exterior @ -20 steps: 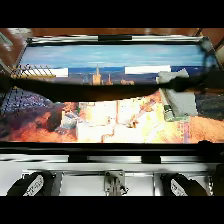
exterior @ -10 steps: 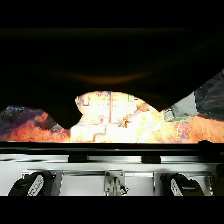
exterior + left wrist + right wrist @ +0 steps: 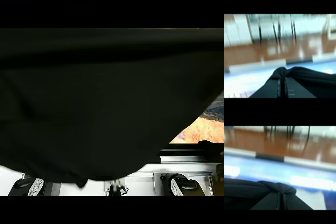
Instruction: Fold the shirts.
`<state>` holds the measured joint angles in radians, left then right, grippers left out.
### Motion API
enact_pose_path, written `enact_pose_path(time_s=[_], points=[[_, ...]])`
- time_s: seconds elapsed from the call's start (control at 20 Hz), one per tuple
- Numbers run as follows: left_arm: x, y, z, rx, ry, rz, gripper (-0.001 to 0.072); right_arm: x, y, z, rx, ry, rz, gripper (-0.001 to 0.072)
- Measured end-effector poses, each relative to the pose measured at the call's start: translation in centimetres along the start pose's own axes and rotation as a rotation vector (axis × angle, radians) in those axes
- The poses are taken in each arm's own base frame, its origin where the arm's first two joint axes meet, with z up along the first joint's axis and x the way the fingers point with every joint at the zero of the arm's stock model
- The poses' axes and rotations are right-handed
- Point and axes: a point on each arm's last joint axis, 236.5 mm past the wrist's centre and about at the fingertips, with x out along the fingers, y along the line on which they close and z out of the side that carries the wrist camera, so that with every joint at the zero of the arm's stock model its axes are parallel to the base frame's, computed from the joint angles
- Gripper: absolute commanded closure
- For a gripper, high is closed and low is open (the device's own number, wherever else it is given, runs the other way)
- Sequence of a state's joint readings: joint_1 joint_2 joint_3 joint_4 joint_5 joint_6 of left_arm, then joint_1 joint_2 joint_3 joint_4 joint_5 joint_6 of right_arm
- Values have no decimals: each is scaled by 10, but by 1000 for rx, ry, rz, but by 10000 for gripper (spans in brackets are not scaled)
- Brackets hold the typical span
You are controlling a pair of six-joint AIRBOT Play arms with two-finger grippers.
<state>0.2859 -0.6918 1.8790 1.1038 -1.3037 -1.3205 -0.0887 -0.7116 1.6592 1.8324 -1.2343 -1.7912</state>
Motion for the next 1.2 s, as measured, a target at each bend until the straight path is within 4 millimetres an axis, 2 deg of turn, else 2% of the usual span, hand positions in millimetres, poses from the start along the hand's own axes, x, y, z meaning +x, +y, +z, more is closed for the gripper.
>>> enact_pose_path(time_s=[0.1, 0.2, 0.3, 0.45, 0.6, 0.75, 0.9, 1.05, 1.2], points=[[42, 13, -65, -75, 197, -23, 673, 46, -7, -61, 32, 245, 22, 637], [86, 25, -142, -170, 400, -50, 673, 94, -13, -123, 66, 453, 47, 637], [126, 32, -214, -240, 569, -86, 672, 144, -20, -171, 98, 578, 62, 637], [188, 33, -303, -323, 751, -140, 673, 217, -24, -231, 170, 675, 91, 637], [253, 29, -372, -338, 850, -185, 673, 284, -23, -285, 242, 703, 102, 637], [309, 27, -417, -328, 887, -206, 673, 339, -21, -317, 268, 651, 81, 637], [354, 27, -440, -322, 864, -200, 673, 379, -27, -328, 273, 551, 33, 637], [383, 34, -448, -332, 810, -160, 673, 402, -34, -333, 279, 481, -5, 637], [394, 36, -457, -357, 798, -136, 673, 410, -34, -347, 293, 486, -16, 637]])
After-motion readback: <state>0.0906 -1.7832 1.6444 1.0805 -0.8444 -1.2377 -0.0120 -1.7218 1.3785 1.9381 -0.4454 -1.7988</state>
